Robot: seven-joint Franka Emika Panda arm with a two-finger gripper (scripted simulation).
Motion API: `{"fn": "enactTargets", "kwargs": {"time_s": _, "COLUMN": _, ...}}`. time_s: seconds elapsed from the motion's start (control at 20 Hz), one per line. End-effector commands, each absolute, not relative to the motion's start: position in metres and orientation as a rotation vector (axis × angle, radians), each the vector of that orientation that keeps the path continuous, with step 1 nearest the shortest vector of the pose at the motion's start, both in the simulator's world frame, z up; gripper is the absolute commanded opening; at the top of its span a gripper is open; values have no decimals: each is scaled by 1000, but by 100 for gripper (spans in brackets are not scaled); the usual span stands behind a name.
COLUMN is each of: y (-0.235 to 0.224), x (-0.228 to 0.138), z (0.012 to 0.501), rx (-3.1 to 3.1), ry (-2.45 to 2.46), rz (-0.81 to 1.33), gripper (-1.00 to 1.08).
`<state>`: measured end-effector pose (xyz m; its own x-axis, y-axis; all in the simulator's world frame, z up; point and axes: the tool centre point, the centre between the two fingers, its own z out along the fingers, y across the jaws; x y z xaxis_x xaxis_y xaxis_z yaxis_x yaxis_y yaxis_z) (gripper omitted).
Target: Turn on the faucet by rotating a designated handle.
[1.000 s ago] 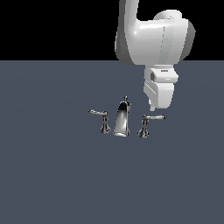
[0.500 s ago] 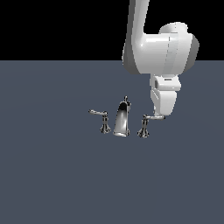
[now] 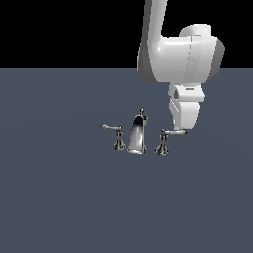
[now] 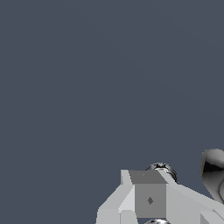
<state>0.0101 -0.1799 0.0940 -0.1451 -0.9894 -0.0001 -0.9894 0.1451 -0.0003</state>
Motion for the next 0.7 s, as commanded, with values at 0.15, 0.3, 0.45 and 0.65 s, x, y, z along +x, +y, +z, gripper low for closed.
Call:
{"fn": "enactTargets", "kwargs": {"time_s": 0.15, "y": -184, "x": -6, "z": 94, "rx": -2053, "ry": 2378, "rz": 0, "gripper": -100}}
{"fn": "enactTargets", "kwargs": {"time_s": 0.3, "y": -187, "x": -16, "z": 94, "rx": -2053, "ry": 2378, "rz": 0, "gripper": -100}}
{"fn": "enactTargets", "kwargs": {"time_s": 0.45, "y": -190, "x": -27, "z": 94, "rx": -2054, "ry": 2377, "rz": 0, "gripper": -100}}
{"fn": "enactTargets", "kwargs": {"time_s": 0.65, "y": -184, "x": -24, "z": 94, "rx": -2064, "ry": 2359, "rz": -10, "gripper": -100}}
